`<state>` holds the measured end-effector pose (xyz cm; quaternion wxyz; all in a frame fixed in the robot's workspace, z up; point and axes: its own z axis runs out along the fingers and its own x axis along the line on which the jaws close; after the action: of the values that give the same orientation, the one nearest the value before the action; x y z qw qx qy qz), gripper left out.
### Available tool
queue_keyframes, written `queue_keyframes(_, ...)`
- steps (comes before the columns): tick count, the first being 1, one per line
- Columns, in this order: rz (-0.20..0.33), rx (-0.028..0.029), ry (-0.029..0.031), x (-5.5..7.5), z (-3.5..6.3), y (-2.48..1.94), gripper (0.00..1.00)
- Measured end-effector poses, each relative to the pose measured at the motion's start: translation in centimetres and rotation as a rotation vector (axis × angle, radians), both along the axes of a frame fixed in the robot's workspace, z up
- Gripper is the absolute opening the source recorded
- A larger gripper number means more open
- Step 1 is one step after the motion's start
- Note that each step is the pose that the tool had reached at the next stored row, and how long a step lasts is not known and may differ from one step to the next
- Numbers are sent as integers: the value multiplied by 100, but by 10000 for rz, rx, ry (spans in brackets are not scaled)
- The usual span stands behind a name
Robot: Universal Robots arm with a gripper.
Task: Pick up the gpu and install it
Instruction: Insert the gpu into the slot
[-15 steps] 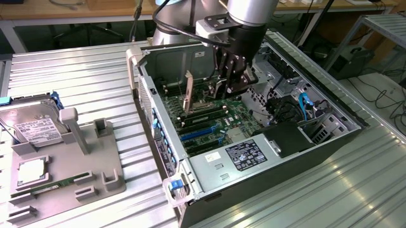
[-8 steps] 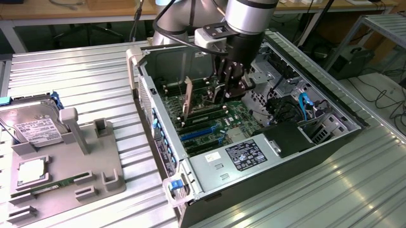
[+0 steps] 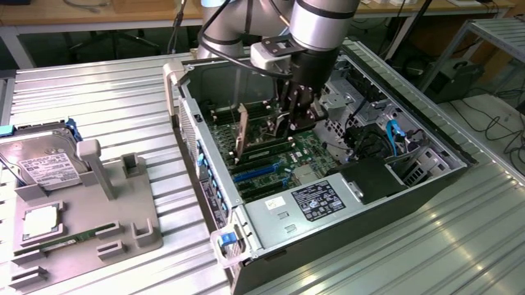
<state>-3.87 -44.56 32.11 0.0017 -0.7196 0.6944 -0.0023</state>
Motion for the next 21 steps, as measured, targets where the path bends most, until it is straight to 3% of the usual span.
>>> queue_keyframes(10,88,1,4,-14,-20,14,28)
queue_keyframes(16,223,32,3,-55,-54,15,28)
queue_keyframes(21,-235,30,3,-67,-142,25,28)
